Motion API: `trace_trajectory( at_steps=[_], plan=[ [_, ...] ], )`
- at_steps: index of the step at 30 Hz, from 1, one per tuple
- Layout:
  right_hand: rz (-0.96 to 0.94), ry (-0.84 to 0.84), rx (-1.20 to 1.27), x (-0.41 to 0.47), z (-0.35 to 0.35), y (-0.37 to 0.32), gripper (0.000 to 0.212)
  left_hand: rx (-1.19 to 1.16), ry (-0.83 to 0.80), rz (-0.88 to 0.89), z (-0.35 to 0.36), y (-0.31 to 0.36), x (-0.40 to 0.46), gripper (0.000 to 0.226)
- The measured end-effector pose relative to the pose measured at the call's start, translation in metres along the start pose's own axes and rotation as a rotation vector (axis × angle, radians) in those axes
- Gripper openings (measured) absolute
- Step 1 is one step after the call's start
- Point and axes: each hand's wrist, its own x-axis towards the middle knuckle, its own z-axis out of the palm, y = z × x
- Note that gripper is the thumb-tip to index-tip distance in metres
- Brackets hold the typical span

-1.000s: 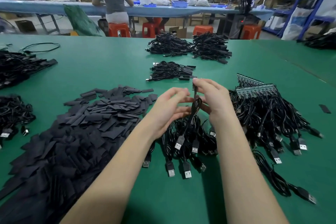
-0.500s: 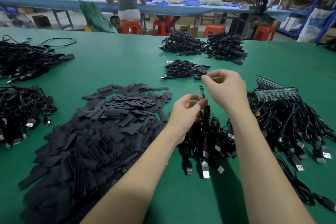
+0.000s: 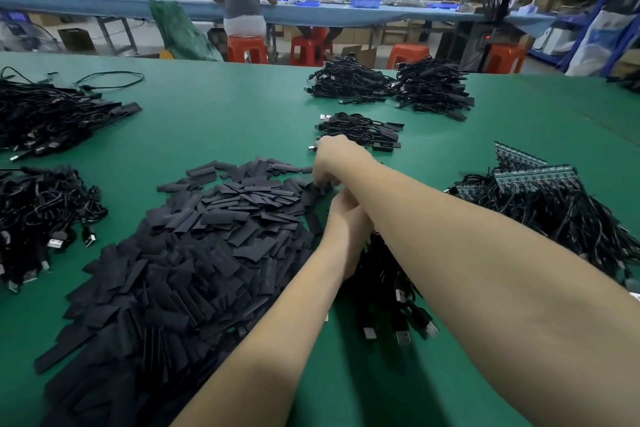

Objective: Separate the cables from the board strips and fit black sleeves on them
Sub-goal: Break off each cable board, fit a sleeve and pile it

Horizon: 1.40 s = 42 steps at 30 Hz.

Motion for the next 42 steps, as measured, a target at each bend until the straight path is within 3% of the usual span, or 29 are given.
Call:
trace_trajectory(
  at_steps=[3, 6, 10, 13, 17, 22, 25, 31, 42],
  plan=[
    [0.055, -0.06, 0.078, 0.004, -0.003, 0.003, 0.031, 0.063, 0.002, 0.067, -0.002, -0.002, -0.001, 0.021],
    [0.03, -0.09, 0.066, 0.005, -0.004, 0.005, 0.028, 0.062, 0.017, 0.039, -0.001, -0.001, -0.002, 0.023],
    [-0.018, 0.072, 0.089, -0.002, -0.031, 0.009, 0.017, -0.06, 0.015, -0.017, 0.0, 0.001, -0.004, 0.011],
    [-0.046, 0.187, 0.471, -0.023, -0.059, 0.035, 0.005, -0.1, 0.029, -0.025, 0.001, 0.003, -0.002, 0.006],
    [-0.103, 0.158, 1.113, -0.074, -0.057, 0.09, 0.025, -0.155, -0.054, -0.015, -0.001, 0.009, -0.005, 0.008],
    [-0.11, 0.102, 1.671, -0.11, -0.015, 0.127, 0.027, -0.17, -0.074, -0.023, -0.001, 0.011, -0.007, 0.011],
    [-0.094, 0.094, 1.874, -0.116, 0.003, 0.129, 0.024, -0.16, -0.107, -0.017, -0.002, 0.01, -0.006, 0.014],
    [-0.097, 0.158, 2.025, -0.116, 0.017, 0.123, 0.024, -0.137, -0.2, -0.023, -0.007, 0.008, -0.005, 0.015],
    [-0.128, 0.253, 1.893, -0.113, 0.02, 0.122, 0.016, -0.069, -0.26, -0.037, -0.009, 0.007, -0.004, 0.01]
  ],
)
